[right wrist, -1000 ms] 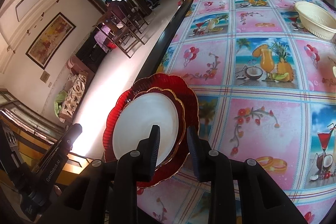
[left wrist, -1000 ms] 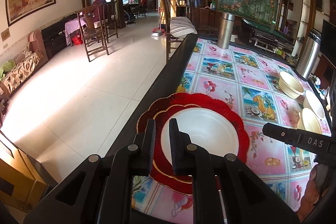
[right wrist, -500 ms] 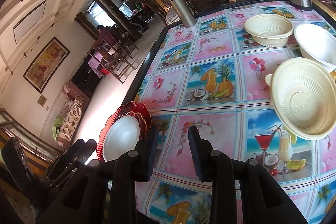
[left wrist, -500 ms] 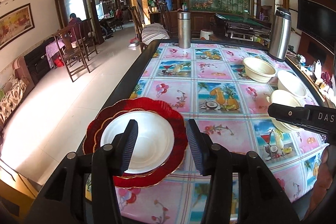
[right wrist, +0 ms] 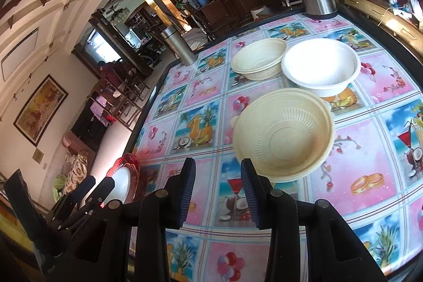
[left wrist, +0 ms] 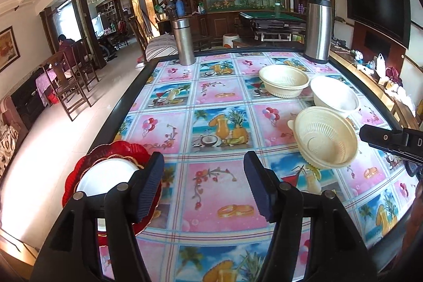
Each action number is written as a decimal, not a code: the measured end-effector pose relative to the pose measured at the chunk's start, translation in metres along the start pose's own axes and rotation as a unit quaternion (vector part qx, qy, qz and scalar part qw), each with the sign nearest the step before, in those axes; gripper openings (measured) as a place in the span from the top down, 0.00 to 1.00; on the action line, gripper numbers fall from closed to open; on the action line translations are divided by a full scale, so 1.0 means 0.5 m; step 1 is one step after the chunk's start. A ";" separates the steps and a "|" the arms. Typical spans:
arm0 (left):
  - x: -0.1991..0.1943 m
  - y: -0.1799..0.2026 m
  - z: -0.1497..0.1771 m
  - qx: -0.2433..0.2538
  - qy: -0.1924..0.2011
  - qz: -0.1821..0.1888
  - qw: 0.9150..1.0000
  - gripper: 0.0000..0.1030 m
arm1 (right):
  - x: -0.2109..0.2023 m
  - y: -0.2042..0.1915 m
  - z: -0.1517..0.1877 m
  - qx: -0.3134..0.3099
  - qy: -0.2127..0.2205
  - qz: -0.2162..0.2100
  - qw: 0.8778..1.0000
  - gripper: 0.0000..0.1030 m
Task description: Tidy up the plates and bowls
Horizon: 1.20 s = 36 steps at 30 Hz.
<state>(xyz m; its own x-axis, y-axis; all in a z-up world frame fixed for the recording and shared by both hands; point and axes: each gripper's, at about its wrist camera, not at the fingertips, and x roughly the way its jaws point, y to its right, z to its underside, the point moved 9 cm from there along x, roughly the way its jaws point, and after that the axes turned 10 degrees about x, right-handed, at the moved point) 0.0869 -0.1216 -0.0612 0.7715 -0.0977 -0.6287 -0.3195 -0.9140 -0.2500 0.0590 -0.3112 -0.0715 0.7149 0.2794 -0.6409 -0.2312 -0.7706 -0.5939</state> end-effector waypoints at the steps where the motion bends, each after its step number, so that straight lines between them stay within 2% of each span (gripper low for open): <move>1: 0.009 0.013 -0.004 0.003 -0.001 0.003 1.000 0.39 | -0.007 0.017 -0.008 0.003 0.005 0.004 1.000 0.56; 10: 0.094 0.124 -0.017 0.029 -0.042 0.047 0.998 0.39 | -0.024 0.162 -0.061 0.050 0.016 0.040 0.998 0.54; 13: 0.110 0.141 -0.023 0.030 -0.049 0.054 0.997 0.39 | -0.017 0.191 -0.071 0.062 0.012 0.046 0.997 0.54; 16: 0.130 0.157 -0.029 0.022 -0.065 0.078 0.995 0.39 | -0.009 0.207 -0.079 0.069 0.005 0.048 0.996 0.54; 23: 0.190 0.186 -0.082 -0.018 -0.122 0.164 0.979 0.36 | 0.015 0.211 -0.129 0.075 -0.003 0.042 0.996 0.54; 25: 0.201 0.189 -0.101 -0.035 -0.123 0.182 0.975 0.35 | 0.024 0.206 -0.155 0.065 -0.007 0.048 0.997 0.54; 27: 0.216 0.191 -0.111 -0.047 -0.120 0.196 0.972 0.29 | 0.033 0.206 -0.173 0.061 -0.012 0.056 0.997 0.53; 32: 0.254 0.204 -0.106 -0.071 -0.135 0.230 0.961 0.29 | 0.064 0.225 -0.172 0.079 -0.023 0.043 0.996 0.53; 36: 0.248 0.211 -0.093 -0.049 -0.137 0.233 0.961 0.29 | 0.089 0.233 -0.167 0.084 -0.011 -0.002 0.996 0.53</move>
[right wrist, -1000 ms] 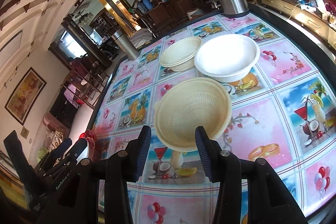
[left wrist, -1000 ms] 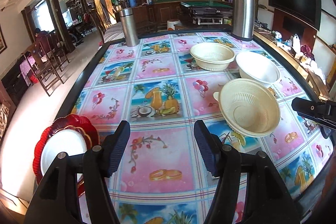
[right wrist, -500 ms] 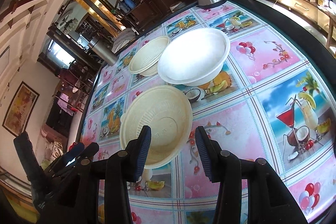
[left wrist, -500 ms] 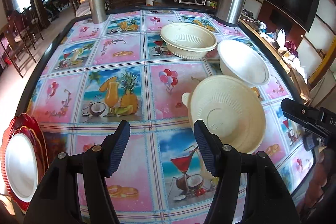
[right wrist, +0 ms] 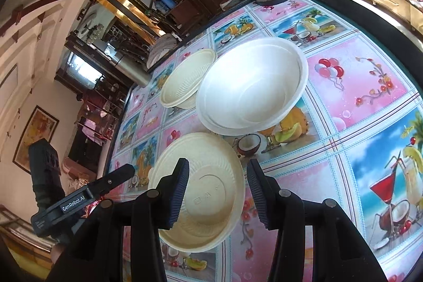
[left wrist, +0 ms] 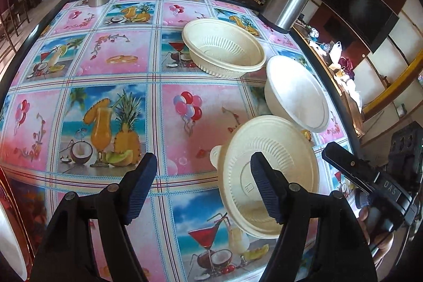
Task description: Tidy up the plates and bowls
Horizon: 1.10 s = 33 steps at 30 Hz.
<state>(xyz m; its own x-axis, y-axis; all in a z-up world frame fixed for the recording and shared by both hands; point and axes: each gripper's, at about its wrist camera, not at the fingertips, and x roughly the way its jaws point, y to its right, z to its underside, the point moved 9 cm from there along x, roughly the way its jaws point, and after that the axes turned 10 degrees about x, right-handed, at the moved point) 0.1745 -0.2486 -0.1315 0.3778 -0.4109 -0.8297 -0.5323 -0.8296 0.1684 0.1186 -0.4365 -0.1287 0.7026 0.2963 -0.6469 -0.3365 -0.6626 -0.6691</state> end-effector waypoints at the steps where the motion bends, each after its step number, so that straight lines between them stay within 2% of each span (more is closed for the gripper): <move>1: -0.001 0.000 0.001 -0.001 0.001 0.003 1.000 0.29 | 0.004 0.002 0.001 0.000 0.003 -0.012 1.000 0.53; 8: 0.022 0.017 0.022 -0.019 -0.031 0.073 0.997 0.29 | -0.003 0.011 -0.007 0.001 0.011 -0.042 0.999 0.53; 20: 0.062 0.021 0.044 -0.050 -0.065 0.125 0.989 0.29 | 0.022 0.043 0.008 0.033 -0.036 -0.027 0.998 0.53; 27: 0.044 0.041 0.037 -0.041 -0.043 0.139 0.989 0.29 | 0.031 0.055 0.010 0.045 -0.044 -0.025 0.998 0.53; 33: 0.040 0.046 0.036 -0.040 -0.039 0.146 0.988 0.30 | 0.036 0.058 0.008 0.046 -0.046 -0.027 0.998 0.53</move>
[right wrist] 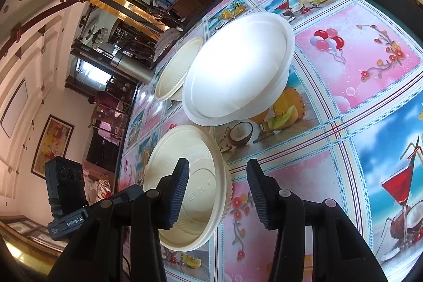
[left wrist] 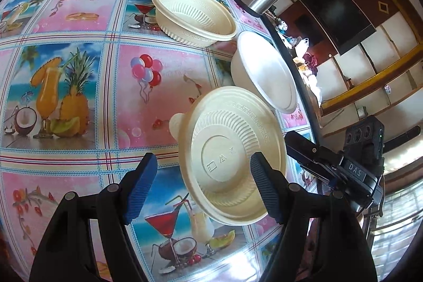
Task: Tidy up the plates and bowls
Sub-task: 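Close the left tool on the rim of the cream handled bowl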
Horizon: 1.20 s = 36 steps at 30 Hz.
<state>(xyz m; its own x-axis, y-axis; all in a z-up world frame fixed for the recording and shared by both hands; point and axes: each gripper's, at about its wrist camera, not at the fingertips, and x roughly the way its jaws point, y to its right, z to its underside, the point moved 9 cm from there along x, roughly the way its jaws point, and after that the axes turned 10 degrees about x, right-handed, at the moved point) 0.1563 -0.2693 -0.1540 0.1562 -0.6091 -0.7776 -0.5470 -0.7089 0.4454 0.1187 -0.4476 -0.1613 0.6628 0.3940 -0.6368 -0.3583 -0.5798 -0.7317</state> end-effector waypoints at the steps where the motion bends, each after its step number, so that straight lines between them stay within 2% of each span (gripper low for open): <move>1: 0.000 -0.003 -0.001 -0.003 0.001 -0.001 1.000 0.30 | 0.004 0.002 0.001 0.001 -0.003 0.001 1.000 0.53; 11: -0.002 0.008 0.000 -0.007 0.006 0.022 1.000 0.30 | 0.023 0.004 0.008 0.009 -0.018 -0.003 1.000 0.56; 13: -0.004 0.013 -0.001 -0.002 0.009 0.025 1.000 0.30 | 0.025 0.005 0.012 0.009 -0.018 0.001 1.000 0.64; 17: -0.001 0.021 0.000 0.005 0.008 0.024 1.000 0.30 | 0.034 0.004 0.017 0.006 -0.023 0.006 1.000 0.70; 21: 0.005 0.019 0.001 0.008 0.007 0.015 1.000 0.39 | 0.039 0.006 0.017 0.006 -0.021 0.014 1.000 0.75; 25: 0.010 0.012 0.002 0.013 0.005 -0.001 1.000 0.58 | 0.038 0.010 0.015 0.011 -0.018 0.018 1.000 0.76; 31: 0.008 -0.002 0.001 0.008 0.008 -0.015 1.000 0.80 | 0.046 0.012 0.016 0.008 -0.022 0.021 1.000 0.76; 34: 0.007 -0.006 0.001 0.007 0.010 -0.022 1.000 0.81 | 0.052 0.010 0.018 0.006 -0.024 0.024 0.999 0.79; 36: 0.009 -0.006 0.003 0.009 0.008 -0.025 1.000 0.86 | 0.055 0.010 0.016 0.006 -0.025 0.025 0.999 0.80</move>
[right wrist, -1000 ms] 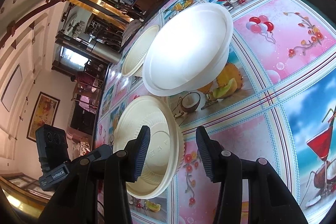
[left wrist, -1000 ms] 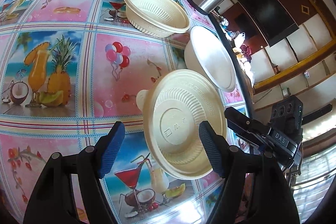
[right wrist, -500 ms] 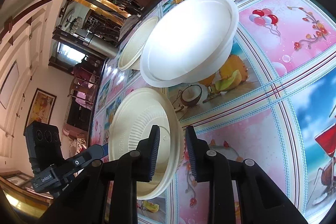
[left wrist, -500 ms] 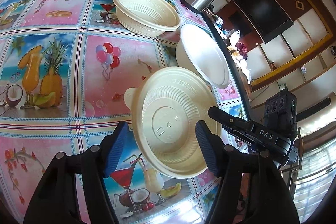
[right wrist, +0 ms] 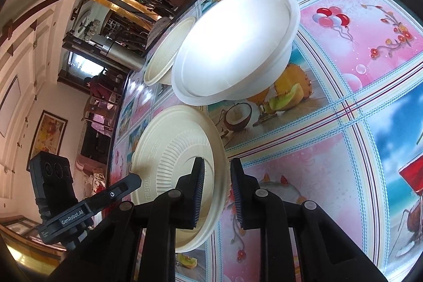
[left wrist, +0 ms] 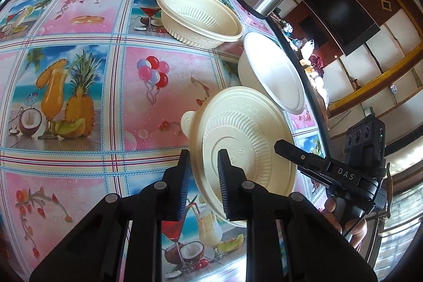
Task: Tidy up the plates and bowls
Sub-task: 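Close the left tool on the rim of the cream handled bowl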
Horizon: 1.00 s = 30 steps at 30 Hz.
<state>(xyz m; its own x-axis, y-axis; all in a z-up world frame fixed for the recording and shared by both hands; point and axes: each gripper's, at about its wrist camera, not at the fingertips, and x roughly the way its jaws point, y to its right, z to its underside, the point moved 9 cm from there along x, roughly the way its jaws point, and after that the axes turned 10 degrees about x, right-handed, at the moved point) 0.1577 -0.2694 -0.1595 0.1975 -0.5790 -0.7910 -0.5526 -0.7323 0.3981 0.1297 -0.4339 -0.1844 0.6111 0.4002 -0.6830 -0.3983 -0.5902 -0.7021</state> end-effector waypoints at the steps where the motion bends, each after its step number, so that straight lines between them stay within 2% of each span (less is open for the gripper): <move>1: 0.001 0.000 0.001 0.000 -0.001 -0.002 1.000 0.88 | 0.000 0.001 0.001 0.001 0.000 0.000 1.000 0.81; 4: 0.006 -0.006 0.002 -0.001 -0.003 -0.008 1.000 0.91 | -0.004 0.005 -0.001 0.005 0.002 0.002 1.000 0.85; 21: 0.008 -0.006 0.005 -0.005 0.001 -0.003 1.000 0.92 | -0.004 0.011 0.000 0.005 0.016 0.010 1.000 0.89; 23: 0.011 -0.004 0.006 -0.006 -0.002 0.002 1.000 0.91 | -0.006 0.011 0.000 0.004 0.012 0.008 1.000 0.86; 25: 0.012 0.000 0.008 -0.004 -0.003 0.004 1.000 0.91 | -0.008 0.017 -0.004 0.010 0.011 0.009 1.000 0.78; 30: 0.015 0.002 0.009 -0.009 -0.007 0.011 1.000 0.91 | -0.018 0.019 -0.006 -0.005 0.030 0.033 0.999 0.77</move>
<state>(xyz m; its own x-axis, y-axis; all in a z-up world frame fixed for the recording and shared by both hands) 0.1549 -0.2726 -0.1673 0.1731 -0.5906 -0.7882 -0.5428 -0.7250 0.4240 0.1227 -0.4452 -0.1842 0.6229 0.3180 -0.7148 -0.4333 -0.6206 -0.6536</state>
